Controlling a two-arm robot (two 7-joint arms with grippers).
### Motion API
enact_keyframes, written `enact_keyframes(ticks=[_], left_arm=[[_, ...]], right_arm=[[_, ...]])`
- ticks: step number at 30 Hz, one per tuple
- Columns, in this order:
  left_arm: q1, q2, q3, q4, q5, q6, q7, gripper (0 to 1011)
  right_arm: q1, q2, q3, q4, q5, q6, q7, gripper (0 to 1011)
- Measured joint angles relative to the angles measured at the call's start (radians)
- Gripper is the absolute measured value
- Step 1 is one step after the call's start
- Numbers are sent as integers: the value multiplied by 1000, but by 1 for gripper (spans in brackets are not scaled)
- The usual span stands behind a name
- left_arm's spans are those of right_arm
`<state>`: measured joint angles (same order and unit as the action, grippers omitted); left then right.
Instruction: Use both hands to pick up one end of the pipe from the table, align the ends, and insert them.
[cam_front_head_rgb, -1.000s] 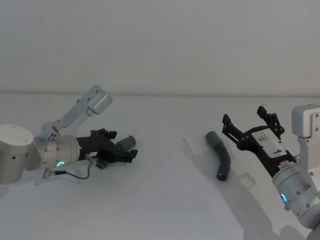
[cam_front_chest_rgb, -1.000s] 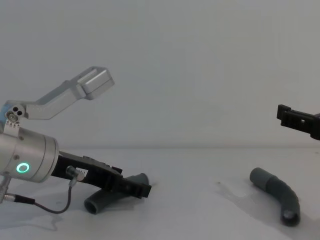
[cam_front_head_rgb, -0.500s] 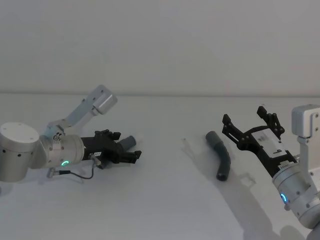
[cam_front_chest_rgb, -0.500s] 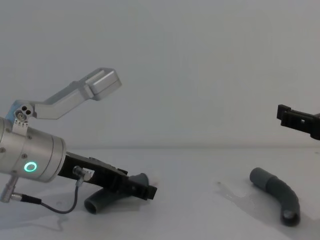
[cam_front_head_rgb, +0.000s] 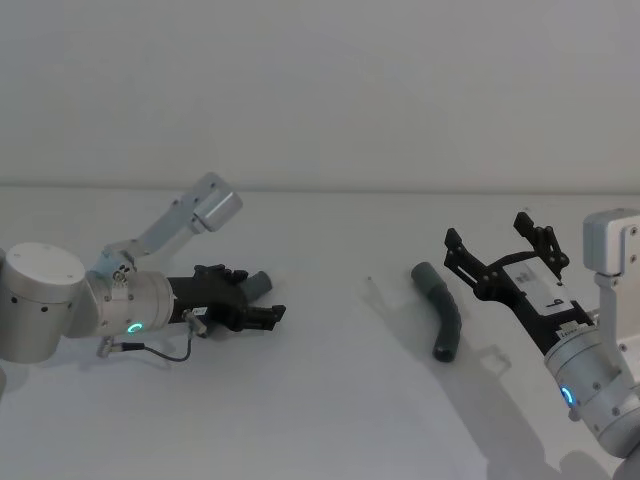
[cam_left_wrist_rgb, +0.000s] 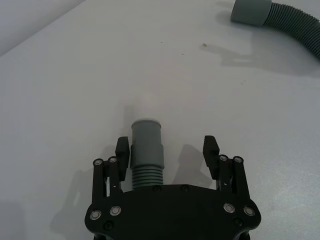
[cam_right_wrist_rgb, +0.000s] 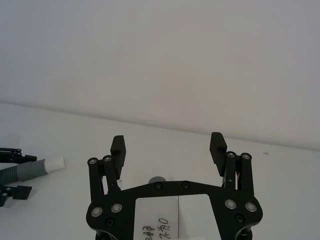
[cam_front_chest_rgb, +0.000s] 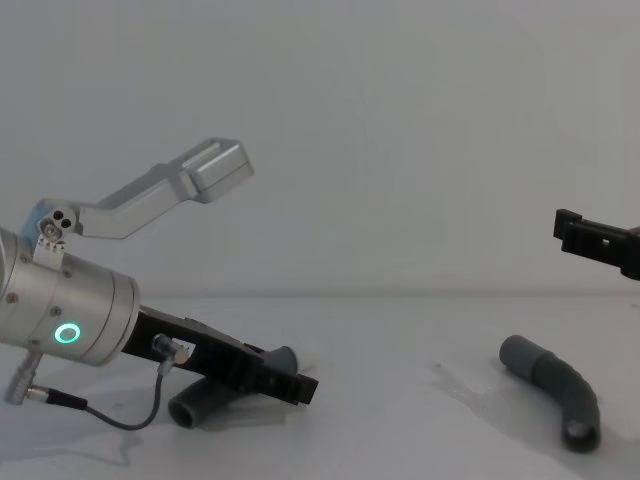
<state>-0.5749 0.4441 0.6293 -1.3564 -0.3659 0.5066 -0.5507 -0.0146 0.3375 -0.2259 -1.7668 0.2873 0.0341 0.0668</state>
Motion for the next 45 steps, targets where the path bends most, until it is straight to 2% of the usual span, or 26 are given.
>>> enact_keyframes(ticks=[6,7,11,12,17,20,27,33,41,45], left_arm=[[-2,1,4,-2,0,5,0,798],[-2,1,4,-3,0,6,0,736],[-2,1,6,-4,0,8,0,623],[-2,1,6,-4,0,8,0,623],[-3,2,7,-5,1,10,0,426],[-3,2,8,-5,1,11,0,379],[-4,2,9,-6,1,11,0,363],[-4,2,9,-6,1,12,0,363],[-4,2,9,-6,1,13,0,363],[-4,2,9,-6,1,13,0,363]], right_arm=[[0,0,0,0,0,0,0,1001],[0,0,0,0,0,0,0,1001],[0,0,0,0,0,0,0,1001],[0,0,0,0,0,0,0,1001],[0,0,0,0,0,0,0,1001],[0,0,0,0,0,0,0,1001],[0,2,0,-4,1,8,7,1001],[5,16,-1,-23,12,50,31,1001],[21,32,-4,-65,45,173,65,1001],[32,32,-5,-85,66,255,71,1001]])
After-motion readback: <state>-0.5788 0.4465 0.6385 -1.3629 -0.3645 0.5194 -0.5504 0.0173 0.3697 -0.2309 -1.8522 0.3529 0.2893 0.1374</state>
